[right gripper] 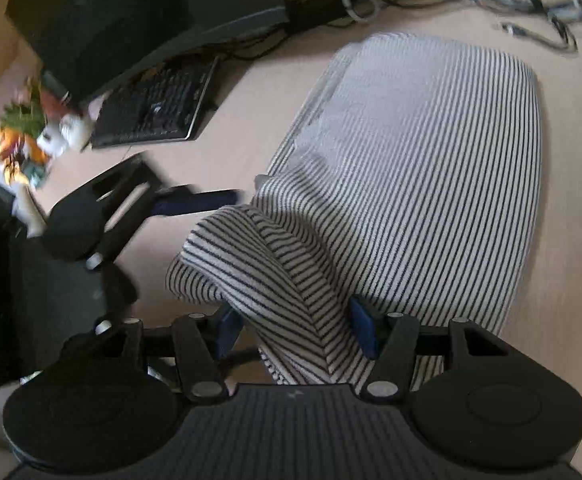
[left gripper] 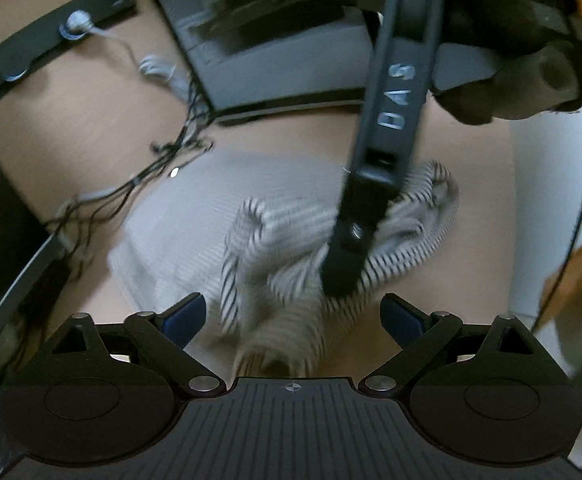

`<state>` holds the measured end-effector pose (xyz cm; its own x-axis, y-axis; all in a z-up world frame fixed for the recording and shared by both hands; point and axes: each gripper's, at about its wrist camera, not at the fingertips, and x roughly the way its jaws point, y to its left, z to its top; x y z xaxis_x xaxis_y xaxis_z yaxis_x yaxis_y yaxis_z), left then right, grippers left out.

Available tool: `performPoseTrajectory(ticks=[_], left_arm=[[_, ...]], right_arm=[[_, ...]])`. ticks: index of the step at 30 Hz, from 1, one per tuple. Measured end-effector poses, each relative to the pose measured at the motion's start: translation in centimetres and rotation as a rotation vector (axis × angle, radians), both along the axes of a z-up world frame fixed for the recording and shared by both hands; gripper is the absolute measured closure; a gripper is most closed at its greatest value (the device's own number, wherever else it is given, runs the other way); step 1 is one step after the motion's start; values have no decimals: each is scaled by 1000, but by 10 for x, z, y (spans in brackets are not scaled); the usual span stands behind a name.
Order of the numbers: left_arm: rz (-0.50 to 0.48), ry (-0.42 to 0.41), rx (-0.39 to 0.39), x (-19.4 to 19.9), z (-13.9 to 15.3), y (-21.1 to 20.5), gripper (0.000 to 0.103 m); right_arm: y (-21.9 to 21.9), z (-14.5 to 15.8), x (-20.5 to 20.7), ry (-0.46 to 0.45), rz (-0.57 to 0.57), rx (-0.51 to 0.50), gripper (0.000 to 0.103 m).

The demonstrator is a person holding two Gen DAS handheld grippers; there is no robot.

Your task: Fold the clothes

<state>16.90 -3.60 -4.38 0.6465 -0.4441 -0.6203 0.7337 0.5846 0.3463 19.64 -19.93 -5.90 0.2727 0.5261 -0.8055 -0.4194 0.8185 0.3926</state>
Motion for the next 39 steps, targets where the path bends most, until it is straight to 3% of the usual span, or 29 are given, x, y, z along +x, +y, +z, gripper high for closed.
performPoseTrajectory(ticks=[1, 4, 10, 14, 15, 16, 18, 20, 22, 25, 28, 33, 35, 39], left_arm=[[-6, 18, -33, 5, 1, 1, 26], [34, 128, -157, 22, 8, 5, 37], [195, 398, -370, 57, 18, 17, 41], [249, 498, -442, 69, 21, 24, 41], [257, 507, -448, 69, 21, 25, 41], [268, 515, -453, 69, 20, 26, 41], [299, 523, -466, 65, 21, 32, 39], [318, 525, -496, 58, 26, 44, 30], [337, 522, -533, 49, 34, 59, 22], [412, 491, -610, 47, 47, 91, 22], [456, 411, -631, 62, 57, 102, 23], [363, 422, -590, 84, 49, 70, 26], [316, 450, -535, 89, 40, 54, 27], [244, 509, -431, 82, 18, 35, 26]], right_arm=[[-1, 10, -10, -71, 13, -35, 43], [1, 27, -52, -379, 76, -229, 19], [24, -9, -103, -676, 220, -515, 18], [46, -38, -100, -834, 230, -650, 20], [45, -36, -97, -817, 224, -640, 26], [45, -35, -95, -801, 218, -631, 46], [43, -32, -90, -768, 206, -612, 55], [42, -29, -84, -736, 194, -594, 68], [40, -26, -79, -703, 182, -575, 72], [39, -14, -82, -667, 190, -543, 73], [38, 0, -99, -641, 237, -524, 74], [35, 47, -128, -596, 345, -530, 74], [34, 64, -135, -597, 400, -537, 74], [38, 57, -95, -570, 478, -528, 74]])
